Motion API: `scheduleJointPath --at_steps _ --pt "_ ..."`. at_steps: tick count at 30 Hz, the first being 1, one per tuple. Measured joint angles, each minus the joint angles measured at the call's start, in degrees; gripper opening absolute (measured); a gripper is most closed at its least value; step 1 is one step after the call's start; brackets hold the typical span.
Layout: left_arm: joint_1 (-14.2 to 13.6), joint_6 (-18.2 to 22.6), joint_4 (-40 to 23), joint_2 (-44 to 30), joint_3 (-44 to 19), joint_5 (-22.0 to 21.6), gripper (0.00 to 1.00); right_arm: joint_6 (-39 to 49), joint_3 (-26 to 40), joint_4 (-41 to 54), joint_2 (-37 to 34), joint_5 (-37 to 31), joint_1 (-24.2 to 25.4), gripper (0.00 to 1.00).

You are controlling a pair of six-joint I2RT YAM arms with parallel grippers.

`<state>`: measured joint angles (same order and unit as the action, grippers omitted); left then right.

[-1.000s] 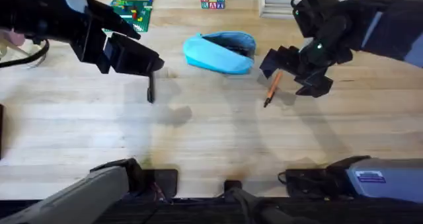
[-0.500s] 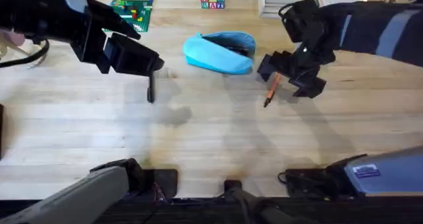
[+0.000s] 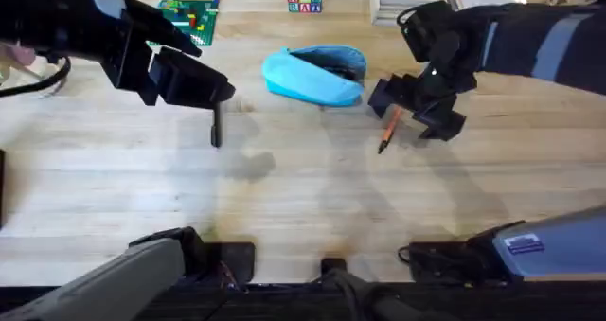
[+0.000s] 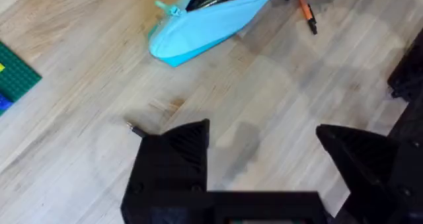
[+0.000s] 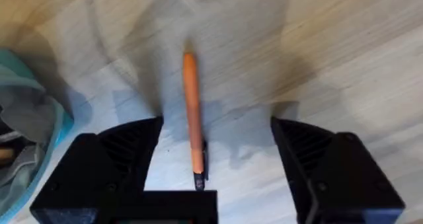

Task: Unzip the bag, pick up the pens from the table one at a time and place them inside, then zip the bag closed.

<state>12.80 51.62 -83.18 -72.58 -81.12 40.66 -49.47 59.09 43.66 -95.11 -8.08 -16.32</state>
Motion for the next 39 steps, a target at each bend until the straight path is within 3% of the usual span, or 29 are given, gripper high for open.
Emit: scheduleJointPath --at_steps 6,10,14,20,39 --pt "0.00 0.00 0.00 0.00 0.00 0.00 0.993 0.02 0.00 -0.02 0.00 -0.04 0.00 0.991" --pt "0.00 0.00 0.00 0.00 0.00 0.00 0.993 0.19 0.00 -0.02 0.00 -0.08 0.00 0.882" --pt "0.00 0.00 0.00 0.00 0.00 0.00 0.993 0.22 0.00 -0.01 0.00 -0.13 0.00 0.584" --pt "0.00 0.00 0.00 0.00 0.00 0.00 0.994 0.24 0.02 0.09 0.00 -0.46 0.00 0.058" --pt "0.00 0.00 0.00 0.00 0.00 0.00 0.993 2.26 1.08 1.31 0.00 -0.67 0.00 0.030"
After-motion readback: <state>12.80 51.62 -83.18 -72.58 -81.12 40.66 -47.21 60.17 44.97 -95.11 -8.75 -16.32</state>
